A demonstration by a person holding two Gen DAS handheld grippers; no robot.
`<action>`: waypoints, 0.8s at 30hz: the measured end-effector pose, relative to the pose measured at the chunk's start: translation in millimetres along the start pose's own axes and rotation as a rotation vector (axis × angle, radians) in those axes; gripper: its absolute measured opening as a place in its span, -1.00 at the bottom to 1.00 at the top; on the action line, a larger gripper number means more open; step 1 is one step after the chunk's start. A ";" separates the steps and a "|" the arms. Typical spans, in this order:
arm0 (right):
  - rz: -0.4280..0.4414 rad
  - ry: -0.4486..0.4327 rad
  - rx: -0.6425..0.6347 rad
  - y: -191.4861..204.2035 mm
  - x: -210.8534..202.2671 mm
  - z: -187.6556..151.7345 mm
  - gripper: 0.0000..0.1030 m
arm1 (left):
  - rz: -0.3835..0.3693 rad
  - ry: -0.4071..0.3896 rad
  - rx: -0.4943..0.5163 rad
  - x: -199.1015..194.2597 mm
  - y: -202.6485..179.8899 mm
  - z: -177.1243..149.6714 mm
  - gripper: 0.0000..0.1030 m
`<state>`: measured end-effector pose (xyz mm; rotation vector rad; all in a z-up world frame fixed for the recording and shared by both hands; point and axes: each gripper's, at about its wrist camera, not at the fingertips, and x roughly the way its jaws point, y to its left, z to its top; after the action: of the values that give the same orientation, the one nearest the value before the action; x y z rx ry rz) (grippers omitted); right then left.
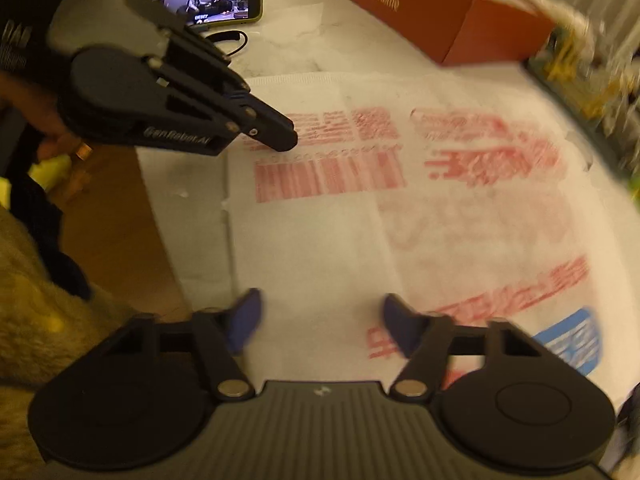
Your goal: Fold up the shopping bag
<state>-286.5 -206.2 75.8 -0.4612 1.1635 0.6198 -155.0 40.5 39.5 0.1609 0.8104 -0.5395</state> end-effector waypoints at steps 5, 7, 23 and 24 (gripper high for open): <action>-0.180 0.042 -0.149 15.8 -2.3 -4.4 -1.00 | -0.067 -0.040 -0.002 -23.4 2.4 2.2 -0.94; -0.185 0.014 -0.139 18.4 -11.0 -4.8 -1.00 | -0.180 -0.038 -0.066 -31.5 14.8 0.9 -0.94; -0.043 0.065 -0.131 19.5 3.0 5.4 0.24 | -0.054 0.065 0.113 -38.0 8.0 -30.6 -0.85; -0.029 0.064 -0.115 15.9 3.6 5.0 0.24 | -0.058 0.066 0.121 -37.8 5.8 -29.9 -0.75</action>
<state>-292.6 -190.4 73.9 -0.5982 1.1838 0.6534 -192.6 70.5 46.1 0.2685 0.8487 -0.6413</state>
